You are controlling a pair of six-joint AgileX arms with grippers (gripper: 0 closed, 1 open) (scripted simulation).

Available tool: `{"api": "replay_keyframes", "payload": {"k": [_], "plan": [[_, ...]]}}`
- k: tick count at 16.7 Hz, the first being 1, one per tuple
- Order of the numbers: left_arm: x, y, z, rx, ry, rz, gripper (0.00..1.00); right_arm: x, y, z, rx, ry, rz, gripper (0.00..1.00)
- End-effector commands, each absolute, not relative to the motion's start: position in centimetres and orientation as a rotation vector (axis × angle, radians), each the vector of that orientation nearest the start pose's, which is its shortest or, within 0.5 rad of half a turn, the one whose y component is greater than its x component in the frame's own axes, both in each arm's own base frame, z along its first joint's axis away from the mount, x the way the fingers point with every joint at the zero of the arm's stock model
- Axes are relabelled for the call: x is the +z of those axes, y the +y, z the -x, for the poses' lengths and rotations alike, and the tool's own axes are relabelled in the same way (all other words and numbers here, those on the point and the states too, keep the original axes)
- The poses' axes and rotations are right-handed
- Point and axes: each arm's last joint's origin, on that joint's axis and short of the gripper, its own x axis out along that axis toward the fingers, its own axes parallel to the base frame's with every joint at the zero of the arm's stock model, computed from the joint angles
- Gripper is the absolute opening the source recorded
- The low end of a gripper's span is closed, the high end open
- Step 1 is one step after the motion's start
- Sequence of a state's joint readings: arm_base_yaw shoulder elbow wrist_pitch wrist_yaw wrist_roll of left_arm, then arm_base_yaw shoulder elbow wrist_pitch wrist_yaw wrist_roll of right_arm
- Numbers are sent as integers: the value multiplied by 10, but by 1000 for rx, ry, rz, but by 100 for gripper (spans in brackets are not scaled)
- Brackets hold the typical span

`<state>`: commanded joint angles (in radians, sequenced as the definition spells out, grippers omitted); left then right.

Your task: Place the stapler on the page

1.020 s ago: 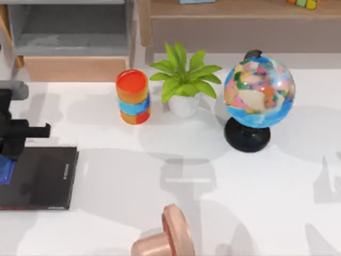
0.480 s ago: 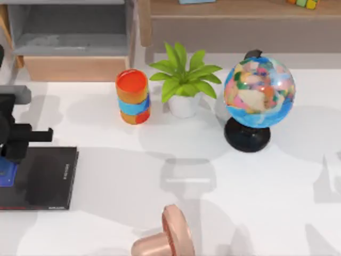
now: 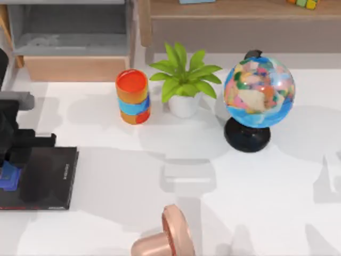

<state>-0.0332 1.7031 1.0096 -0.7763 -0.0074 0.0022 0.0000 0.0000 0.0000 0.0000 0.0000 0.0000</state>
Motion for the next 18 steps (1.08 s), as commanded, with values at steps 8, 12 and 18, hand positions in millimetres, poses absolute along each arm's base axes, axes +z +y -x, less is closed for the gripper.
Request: {"api": "replay_keyframes", "payload": {"k": [8, 12, 18], "plan": [[152, -8, -297, -20, 1470, -29, 68, 160, -1, -106, 0, 0, 0, 100], [152, -8, -297, -20, 1470, -29, 98, 160, -1, -106, 0, 0, 0, 100], [152, -8, -297, -20, 1470, -29, 100, 160, -1, -106, 0, 0, 0, 100]]}}
